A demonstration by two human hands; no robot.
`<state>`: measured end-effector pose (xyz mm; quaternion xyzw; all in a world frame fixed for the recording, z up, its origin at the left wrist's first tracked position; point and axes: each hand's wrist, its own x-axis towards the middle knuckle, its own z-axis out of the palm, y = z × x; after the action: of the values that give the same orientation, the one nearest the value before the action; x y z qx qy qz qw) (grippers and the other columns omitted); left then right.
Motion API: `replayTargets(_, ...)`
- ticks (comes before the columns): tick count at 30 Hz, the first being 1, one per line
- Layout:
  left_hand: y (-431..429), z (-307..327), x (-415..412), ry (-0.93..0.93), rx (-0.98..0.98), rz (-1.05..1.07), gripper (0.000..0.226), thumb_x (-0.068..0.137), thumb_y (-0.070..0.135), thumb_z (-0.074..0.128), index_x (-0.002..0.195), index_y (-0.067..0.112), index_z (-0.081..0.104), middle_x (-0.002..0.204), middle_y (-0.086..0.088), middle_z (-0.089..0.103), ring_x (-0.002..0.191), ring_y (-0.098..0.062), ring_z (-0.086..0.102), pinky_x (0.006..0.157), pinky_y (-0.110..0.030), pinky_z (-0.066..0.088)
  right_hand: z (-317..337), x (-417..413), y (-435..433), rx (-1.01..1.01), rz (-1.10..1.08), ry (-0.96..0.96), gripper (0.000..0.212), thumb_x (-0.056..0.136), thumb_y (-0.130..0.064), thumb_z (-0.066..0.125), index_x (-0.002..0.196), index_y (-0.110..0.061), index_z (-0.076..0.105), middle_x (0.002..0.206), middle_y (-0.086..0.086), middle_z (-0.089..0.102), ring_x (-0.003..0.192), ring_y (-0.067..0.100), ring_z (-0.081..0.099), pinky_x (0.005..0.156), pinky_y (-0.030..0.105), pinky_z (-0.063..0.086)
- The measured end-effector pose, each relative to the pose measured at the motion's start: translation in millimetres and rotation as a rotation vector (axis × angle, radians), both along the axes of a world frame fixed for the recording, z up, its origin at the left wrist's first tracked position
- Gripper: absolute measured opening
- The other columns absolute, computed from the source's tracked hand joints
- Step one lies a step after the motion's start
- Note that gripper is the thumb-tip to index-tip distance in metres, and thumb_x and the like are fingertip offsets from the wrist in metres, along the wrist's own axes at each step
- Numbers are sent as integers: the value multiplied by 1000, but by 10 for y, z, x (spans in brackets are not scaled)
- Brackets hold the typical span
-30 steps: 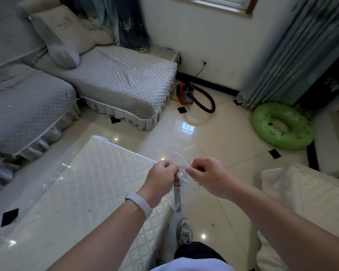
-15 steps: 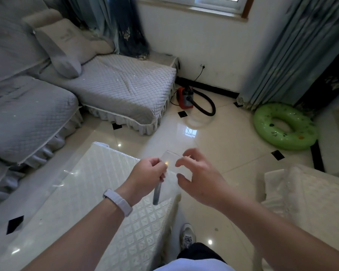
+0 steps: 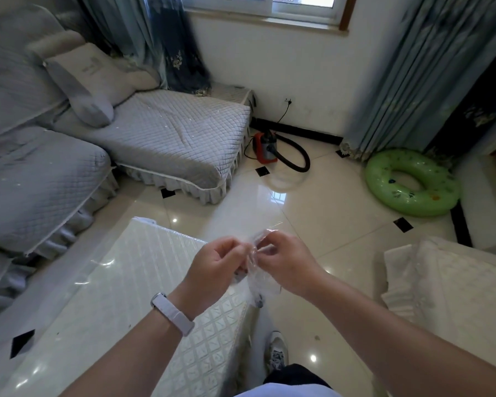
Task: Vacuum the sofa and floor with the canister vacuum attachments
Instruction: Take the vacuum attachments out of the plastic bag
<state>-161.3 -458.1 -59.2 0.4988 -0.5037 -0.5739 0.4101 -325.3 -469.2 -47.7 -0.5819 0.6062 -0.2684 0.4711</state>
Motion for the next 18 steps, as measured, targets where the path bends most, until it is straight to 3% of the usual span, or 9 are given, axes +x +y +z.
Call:
replayTargets(3,31,-157,67,24,43,366,29,102,22,52,78,7,61,71,-7,60,67,-16,55,64,-25,45,61,-53,22,34,-92,-153,29,87,3,67,77,-24,70,75,-6,70,69,8,64,65,25,53)
replayTargets(5,42,-334,54,2,172,474,26,102,32,51,91,10,60,86,-4,62,81,-19,58,73,-32,45,104,-113,21,53,-122,-277,19,81,0,72,79,-19,72,78,1,69,74,16,65,71,33,58)
replayTargets(8,75,-522,-84,159,444,354,44,99,51,49,119,14,60,118,-9,67,106,-25,62,95,-46,48,163,-201,10,83,-143,-460,15,71,-3,76,79,-15,72,82,10,70,81,29,67,86,55,59)
replayTargets(10,88,-510,-188,369,550,232,60,97,62,39,129,17,62,129,-10,67,118,-31,63,106,-53,44,202,-248,9,88,-155,-507,15,67,-7,78,78,-16,72,84,13,69,81,30,66,84,54,58)
replayTargets(12,78,-475,-305,508,551,125,68,100,63,26,128,18,68,129,-11,68,115,-31,66,100,-49,48,221,-291,17,73,-168,-487,15,73,-5,80,78,-17,72,84,13,69,80,28,66,81,51,58)
replayTargets(15,58,-401,-460,607,526,60,63,100,59,31,118,19,75,122,-15,68,102,-26,68,86,-39,54,238,-392,61,42,-184,-310,13,87,-5,76,87,-17,70,85,5,70,77,20,67,73,33,57)
replayTargets(18,-1,-355,-549,577,486,42,55,102,52,38,124,13,72,123,-19,68,107,-30,68,90,-40,55,210,-519,79,39,-136,-77,7,91,-23,76,91,-26,69,94,-1,73,86,16,71,75,30,59)
